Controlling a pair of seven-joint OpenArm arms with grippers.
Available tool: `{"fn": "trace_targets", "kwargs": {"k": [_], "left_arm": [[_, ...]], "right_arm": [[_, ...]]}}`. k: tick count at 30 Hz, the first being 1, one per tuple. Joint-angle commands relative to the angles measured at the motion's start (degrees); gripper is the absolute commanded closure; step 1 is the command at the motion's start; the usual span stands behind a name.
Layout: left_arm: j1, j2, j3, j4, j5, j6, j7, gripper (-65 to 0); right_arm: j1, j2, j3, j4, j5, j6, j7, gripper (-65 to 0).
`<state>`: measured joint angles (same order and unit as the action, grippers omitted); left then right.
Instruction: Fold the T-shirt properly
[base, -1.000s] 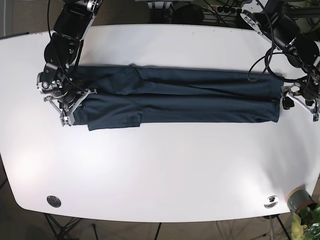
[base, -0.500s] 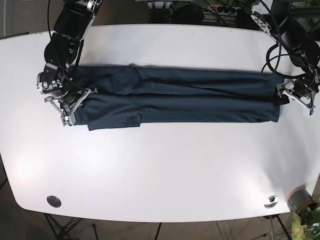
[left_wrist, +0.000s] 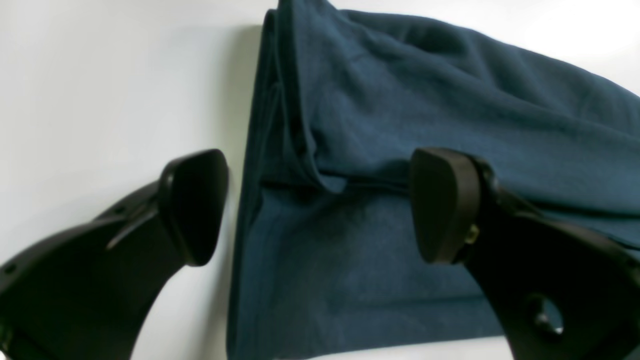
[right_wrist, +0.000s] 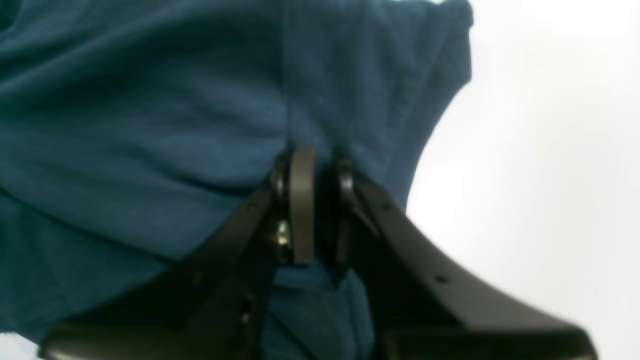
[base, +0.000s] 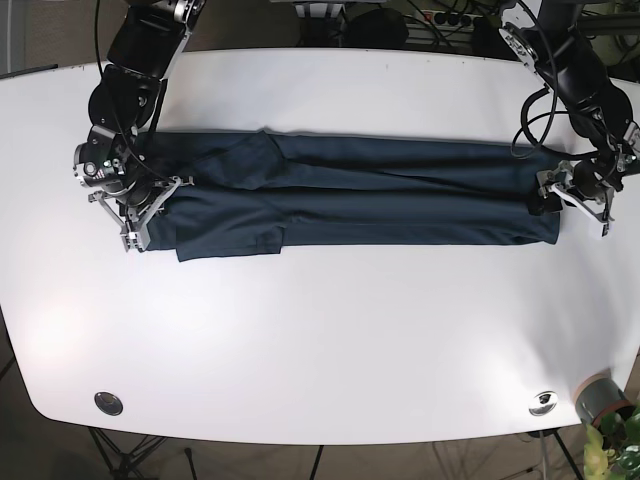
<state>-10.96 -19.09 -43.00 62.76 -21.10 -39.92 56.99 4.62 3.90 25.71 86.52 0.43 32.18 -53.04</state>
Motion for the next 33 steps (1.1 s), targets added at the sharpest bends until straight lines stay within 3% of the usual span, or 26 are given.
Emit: {"fn": "trace_targets", "kwargs": {"k": [1,3,7,9,14,18,26,33], "left_arm": [[-0.8,-0.9,0.1,0.6,-0.6,-0.1,-0.2,-52.2],[-0.8,-0.9,0.1,0.6,-0.6,-0.1,-0.2,-45.0],[-0.8,-0.9,0.1,0.6,-0.5,-0.1,-0.3,-14.6],[-0.8,-0.9,1.6,0.6,-0.3,-0.1,-0.5,-6.8],[-0.8,-1.0,4.6,3.0,-0.7,-0.1,-2.1,-5.3],[1.4,-0.9,5.1,8.9,-0.4,-0.1,-2.1,-0.3],[7.0,2.8,9.5,28.4,-0.1,-0.1,-2.0,-0.1],[10.5,8.2,16.5,41.8,-0.1,-0.1,3.0,0.0]], "right_arm": [[1.0,-0.3,0.0,1.0,0.8,0.21,0.9,-5.1],[1.0,-0.3,0.0,1.0,0.8,0.21,0.9,-5.1],[1.0,-0.5,0.0,1.0,0.8,0.21,0.9,-5.1],[1.0,-0.6,0.0,1.0,0.8,0.21,0.9,-5.1],[1.0,-1.0,0.0,1.0,0.8,0.21,0.9,-5.1],[1.0,-1.5,0.0,1.0,0.8,0.21,0.9,-5.1],[1.0,-1.6,0.0,1.0,0.8,0.21,0.9,-5.1],[1.0,-1.6,0.0,1.0,0.8,0.21,0.9,-5.1]]}}
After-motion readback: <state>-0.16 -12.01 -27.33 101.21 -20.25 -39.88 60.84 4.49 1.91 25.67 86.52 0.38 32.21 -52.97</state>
